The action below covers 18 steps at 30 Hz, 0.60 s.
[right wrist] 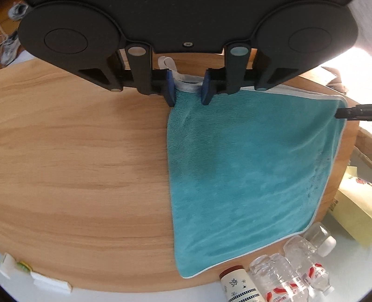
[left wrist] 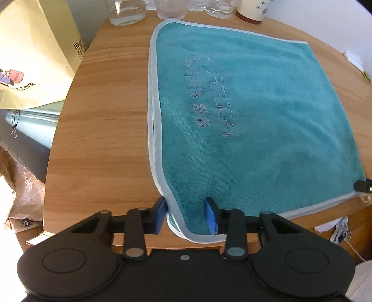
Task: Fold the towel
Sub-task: 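Close the left gripper on one towel corner while the right gripper grasps another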
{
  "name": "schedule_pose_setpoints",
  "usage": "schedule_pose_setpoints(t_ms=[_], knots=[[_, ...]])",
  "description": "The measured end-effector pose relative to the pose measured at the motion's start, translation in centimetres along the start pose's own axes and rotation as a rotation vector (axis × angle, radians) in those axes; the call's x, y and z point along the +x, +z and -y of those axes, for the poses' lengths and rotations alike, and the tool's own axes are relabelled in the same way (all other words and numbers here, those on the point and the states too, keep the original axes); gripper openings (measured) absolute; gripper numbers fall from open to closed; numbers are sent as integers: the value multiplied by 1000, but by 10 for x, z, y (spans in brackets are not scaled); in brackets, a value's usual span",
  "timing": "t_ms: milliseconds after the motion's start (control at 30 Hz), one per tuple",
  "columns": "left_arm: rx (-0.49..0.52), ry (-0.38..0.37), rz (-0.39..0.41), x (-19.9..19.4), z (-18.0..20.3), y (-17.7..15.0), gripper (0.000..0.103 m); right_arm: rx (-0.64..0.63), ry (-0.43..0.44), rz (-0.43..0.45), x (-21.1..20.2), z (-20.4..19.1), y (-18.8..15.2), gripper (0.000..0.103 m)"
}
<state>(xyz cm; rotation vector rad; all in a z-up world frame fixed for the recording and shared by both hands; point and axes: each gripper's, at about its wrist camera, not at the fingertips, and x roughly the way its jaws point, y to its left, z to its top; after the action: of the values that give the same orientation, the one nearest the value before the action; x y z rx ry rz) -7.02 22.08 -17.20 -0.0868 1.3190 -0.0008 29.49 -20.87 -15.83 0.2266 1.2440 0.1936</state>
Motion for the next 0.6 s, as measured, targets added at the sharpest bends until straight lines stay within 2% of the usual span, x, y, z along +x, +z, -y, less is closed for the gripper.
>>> schedule_pose_setpoints(t_ms=[100, 400, 600], knots=[[-11, -12, -8, 2, 1, 0, 16, 16, 16, -18, 0, 4, 2, 11], [-11, -27, -66, 0, 1, -6, 14, -23, 9, -59, -8, 4, -9, 8], [-37, -22, -63, -14, 1, 2, 13, -30, 60, -76, -23, 7, -5, 8]])
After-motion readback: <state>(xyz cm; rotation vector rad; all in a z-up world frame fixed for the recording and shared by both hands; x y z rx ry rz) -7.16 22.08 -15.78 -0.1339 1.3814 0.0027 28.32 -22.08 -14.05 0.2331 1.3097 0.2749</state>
